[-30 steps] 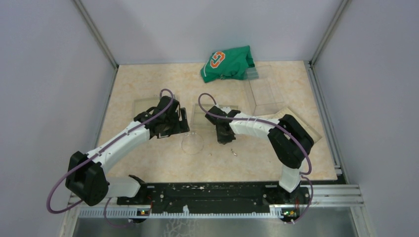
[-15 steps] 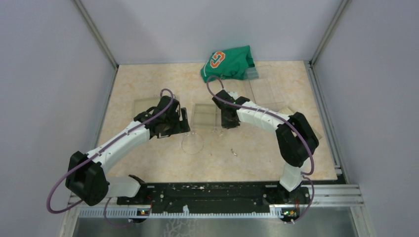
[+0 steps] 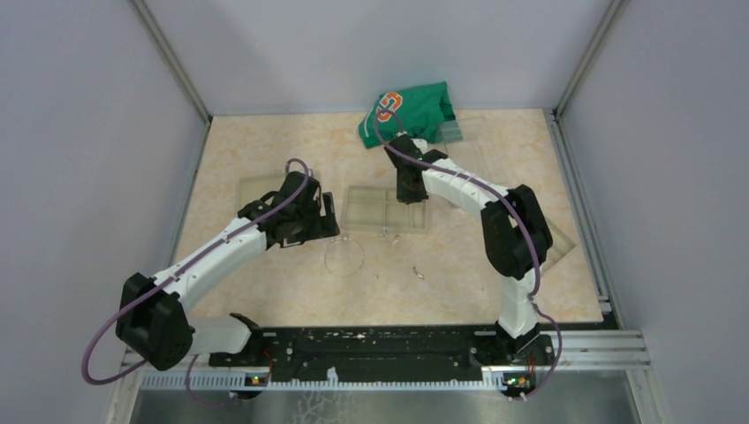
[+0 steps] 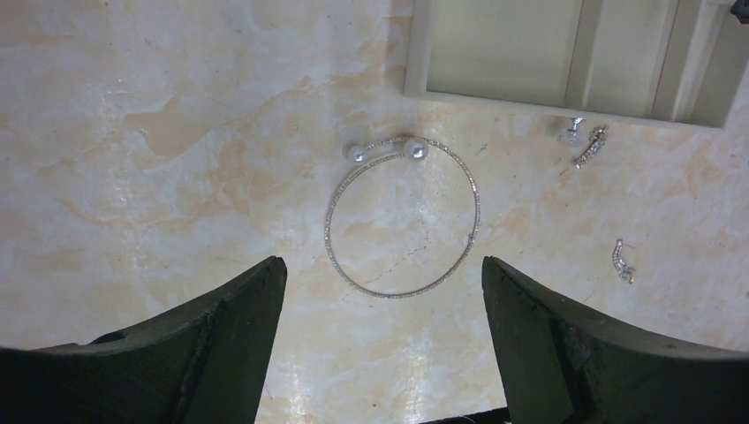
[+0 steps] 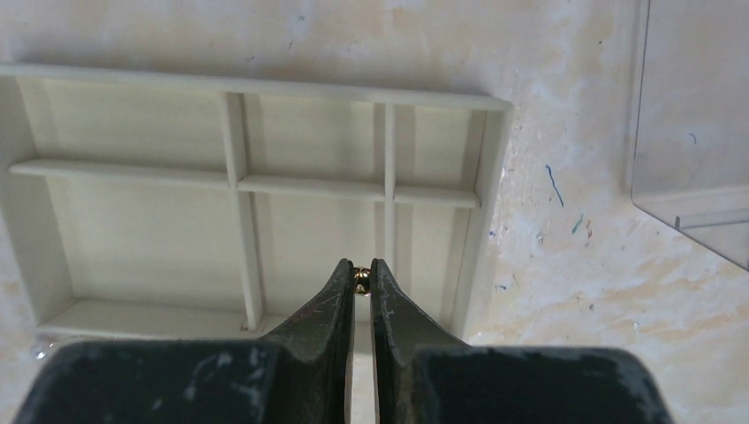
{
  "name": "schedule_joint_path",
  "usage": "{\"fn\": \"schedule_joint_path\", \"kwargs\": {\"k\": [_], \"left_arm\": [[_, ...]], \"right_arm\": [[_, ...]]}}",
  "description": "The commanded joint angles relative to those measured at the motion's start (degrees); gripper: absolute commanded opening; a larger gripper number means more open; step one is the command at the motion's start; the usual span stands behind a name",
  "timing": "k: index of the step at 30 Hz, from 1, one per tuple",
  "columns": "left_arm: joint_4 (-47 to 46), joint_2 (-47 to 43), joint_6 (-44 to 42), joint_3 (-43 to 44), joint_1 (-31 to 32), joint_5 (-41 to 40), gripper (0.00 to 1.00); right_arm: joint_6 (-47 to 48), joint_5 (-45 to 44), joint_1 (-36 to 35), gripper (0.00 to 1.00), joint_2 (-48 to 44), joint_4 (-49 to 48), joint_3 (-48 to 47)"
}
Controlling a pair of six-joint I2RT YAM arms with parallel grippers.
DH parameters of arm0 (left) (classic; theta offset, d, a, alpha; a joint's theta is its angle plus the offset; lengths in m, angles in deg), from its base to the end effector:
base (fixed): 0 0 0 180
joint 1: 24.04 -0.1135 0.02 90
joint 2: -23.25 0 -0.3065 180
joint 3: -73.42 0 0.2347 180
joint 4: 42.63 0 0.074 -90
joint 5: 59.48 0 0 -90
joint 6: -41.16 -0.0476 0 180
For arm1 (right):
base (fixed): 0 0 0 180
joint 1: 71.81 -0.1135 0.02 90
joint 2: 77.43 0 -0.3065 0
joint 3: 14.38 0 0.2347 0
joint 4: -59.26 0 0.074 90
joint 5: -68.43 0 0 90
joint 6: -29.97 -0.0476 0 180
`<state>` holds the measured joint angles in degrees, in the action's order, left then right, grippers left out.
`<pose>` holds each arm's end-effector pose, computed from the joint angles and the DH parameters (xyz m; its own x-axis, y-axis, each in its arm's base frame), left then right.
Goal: Organize the mixed jewelry
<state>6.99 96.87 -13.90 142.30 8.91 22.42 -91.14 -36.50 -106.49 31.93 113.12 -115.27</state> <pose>0.2034 -0.1238 0.2897 -0.8280 -0.1390 -0.5432 -0.0056 0.9708 -0.2398 0.3437 0.2229 0.2618 -0.8568 0.0143 -0.5155 -0.0102 0.9990 0.0446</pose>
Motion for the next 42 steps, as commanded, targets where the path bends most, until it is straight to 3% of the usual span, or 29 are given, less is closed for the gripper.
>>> {"fn": "schedule_joint_path", "kwargs": {"k": [1, 17, 20, 25, 29, 37, 42], "left_arm": [[1.76, -1.34, 1.36, 0.51, -0.34, -0.81, 0.88], [1.59, 0.24, 0.46, 1.75, -0.38, -0.24, 0.89], [0.75, 0.14, 0.42, 1.56, -0.41, 1.90, 0.89], [0.01, 0.50, 0.56, 0.85, -0.37, 3.75, 0.91], [0.39, 1.06, 0.12, 1.41, -0.38, 3.91, 0.91], [-0.33, 0.16, -0.88, 1.26, -0.36, 3.91, 0.92], [-0.10, -1.10, 0.65, -0.01, -0.96, 4.11, 0.94]], "right_arm": [[1.30, 0.30, 0.22, 0.02, 3.00, -0.66, -4.48], [1.82, 0.98, 1.45, 0.02, 11.34, -0.26, -12.60], [1.27, 0.45, 1.49, 0.09, 13.48, 0.20, -14.97], [0.69, 0.18, 1.62, 0.28, 14.76, 0.76, -18.26], [1.09, -0.10, 1.67, 0.30, 13.15, 1.95, -19.55], [1.80, 3.34, -1.10, 0.30, -5.34, -1.69, -2.74], [-0.85, 4.65, -9.37, 0.33, -16.75, -3.09, 10.65]]}}
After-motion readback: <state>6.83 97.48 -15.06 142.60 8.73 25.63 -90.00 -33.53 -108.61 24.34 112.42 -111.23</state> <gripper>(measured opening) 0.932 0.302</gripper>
